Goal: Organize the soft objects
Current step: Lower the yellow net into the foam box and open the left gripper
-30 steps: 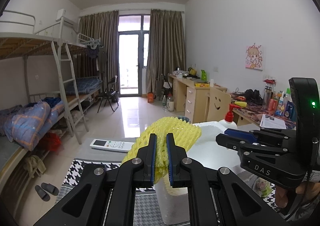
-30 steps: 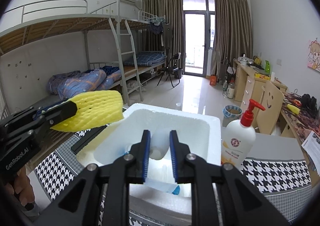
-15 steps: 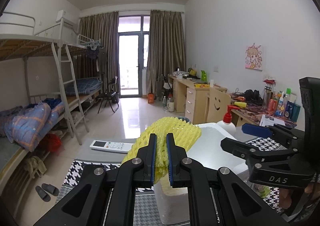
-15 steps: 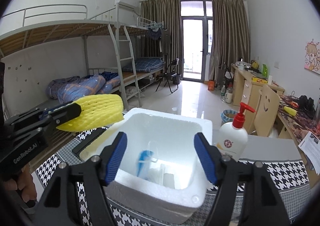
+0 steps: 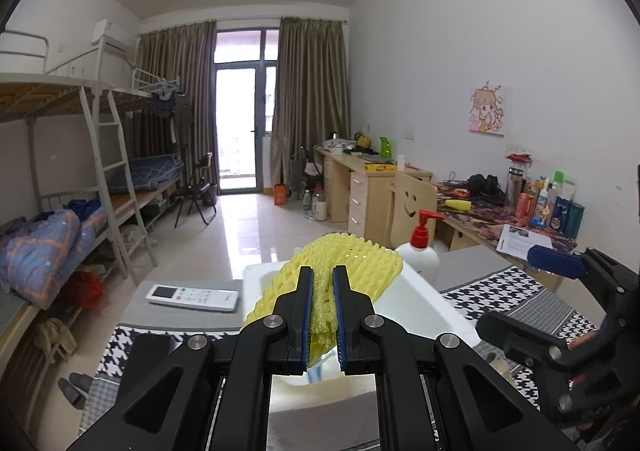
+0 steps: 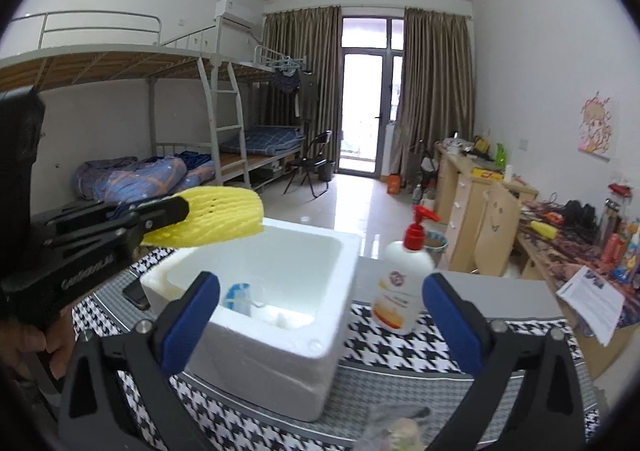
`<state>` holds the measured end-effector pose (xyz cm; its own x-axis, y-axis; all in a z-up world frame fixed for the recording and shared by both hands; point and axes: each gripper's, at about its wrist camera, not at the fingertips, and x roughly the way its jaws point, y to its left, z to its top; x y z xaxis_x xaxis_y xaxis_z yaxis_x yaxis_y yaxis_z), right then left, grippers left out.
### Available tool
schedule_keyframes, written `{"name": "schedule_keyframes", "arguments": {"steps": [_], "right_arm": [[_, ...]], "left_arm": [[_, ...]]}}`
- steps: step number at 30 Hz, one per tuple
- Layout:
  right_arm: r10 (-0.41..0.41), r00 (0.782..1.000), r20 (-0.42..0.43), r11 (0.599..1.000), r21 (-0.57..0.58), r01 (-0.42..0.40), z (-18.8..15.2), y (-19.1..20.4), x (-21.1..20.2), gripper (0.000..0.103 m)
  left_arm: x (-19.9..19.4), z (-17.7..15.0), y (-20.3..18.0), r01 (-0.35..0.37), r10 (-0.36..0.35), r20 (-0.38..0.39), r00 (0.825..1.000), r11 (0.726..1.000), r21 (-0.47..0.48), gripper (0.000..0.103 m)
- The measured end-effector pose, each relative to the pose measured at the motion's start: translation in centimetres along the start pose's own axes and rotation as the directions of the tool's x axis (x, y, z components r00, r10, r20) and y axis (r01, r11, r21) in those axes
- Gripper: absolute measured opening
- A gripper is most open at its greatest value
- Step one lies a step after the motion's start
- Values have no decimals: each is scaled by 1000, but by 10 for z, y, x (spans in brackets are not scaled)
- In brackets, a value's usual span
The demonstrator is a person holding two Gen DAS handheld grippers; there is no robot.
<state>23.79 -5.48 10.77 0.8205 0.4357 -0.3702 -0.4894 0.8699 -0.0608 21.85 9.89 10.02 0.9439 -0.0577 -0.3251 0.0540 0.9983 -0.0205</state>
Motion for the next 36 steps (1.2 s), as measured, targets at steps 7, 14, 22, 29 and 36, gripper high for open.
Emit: {"name": "schedule_keyframes", "arguments": {"steps": [7,14,22,29,36], "right_arm": [[-49,999,2,999,14,49,-5,-17,-7,102],[-77,997,1,996,36,77,-15,-32,-13,102],[-80,997,6,995,53,80,-21,-40,-18,102],[-80,997,4,994,73,79,-24,-46,-18,102],[-74,997,7,994,77,73,-25,-47,-20,102]], "left_arm": [[12,3,-15,24,-24,-16,1000,1000,7,10],[21,4,-27,33,-32,-30,999,999,16,10],[29,6,-34,-27,28,-37,999,999,17,40],[23,7,-30,-109,110,16,994,994,-10,102],[23,2,-37,-161,161,3,987,987,21,102]]}}
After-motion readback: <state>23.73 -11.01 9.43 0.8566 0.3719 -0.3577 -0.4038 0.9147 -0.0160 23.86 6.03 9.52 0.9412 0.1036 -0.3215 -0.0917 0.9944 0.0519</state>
